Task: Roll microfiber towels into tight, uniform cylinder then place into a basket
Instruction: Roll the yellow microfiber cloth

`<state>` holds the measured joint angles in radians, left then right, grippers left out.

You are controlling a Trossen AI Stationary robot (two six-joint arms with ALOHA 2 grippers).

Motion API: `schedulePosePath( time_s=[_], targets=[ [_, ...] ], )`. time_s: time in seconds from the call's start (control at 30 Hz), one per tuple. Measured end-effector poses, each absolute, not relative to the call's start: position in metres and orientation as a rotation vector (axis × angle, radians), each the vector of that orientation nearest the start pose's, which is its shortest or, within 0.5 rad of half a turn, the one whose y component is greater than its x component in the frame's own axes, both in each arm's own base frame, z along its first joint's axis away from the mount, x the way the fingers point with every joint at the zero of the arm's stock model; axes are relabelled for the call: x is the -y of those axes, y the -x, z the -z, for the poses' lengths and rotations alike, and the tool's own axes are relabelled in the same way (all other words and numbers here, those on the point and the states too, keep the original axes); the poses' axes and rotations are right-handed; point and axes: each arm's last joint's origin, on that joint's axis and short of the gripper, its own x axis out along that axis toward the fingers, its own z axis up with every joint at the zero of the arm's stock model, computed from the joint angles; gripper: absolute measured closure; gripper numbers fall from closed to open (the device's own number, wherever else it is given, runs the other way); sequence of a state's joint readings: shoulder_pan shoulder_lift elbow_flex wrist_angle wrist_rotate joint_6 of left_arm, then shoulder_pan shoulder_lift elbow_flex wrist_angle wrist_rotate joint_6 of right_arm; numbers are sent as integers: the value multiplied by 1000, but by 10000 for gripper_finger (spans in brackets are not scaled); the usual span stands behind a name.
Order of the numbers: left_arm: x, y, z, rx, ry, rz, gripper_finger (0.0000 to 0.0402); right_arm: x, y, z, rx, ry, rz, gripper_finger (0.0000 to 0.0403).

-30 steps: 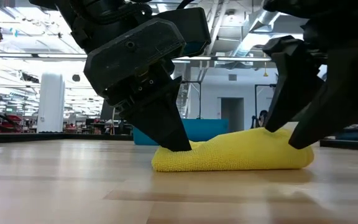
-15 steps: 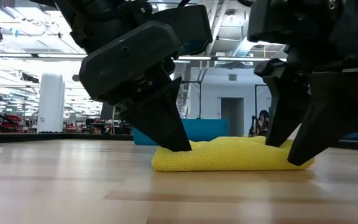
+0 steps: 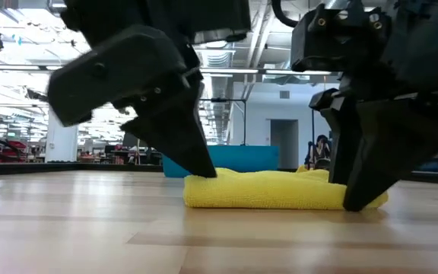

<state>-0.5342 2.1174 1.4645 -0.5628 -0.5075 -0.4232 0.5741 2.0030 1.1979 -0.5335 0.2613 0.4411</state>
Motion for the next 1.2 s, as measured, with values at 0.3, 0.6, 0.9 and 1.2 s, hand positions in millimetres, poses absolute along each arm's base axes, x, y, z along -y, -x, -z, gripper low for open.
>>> schedulePosePath(
  time_s=[0.3,0.6,0.9,1.2],
  targets=[
    [238,-350,-167,-946,-405,-270,393,-186,-314,-116,-1253,115,26,361],
    [256,-347,-184,-960,-351,-169,379,-187,-315,-119,-1257,99,22,381],
    [247,-355,-183,-971,-268,-180,269,-188,-318,-120,-1257,70,16,381],
    [236,-374,-147,-1018,-291,-197,212,-189,-318,-120,-1258,63,22,380]
  ],
)
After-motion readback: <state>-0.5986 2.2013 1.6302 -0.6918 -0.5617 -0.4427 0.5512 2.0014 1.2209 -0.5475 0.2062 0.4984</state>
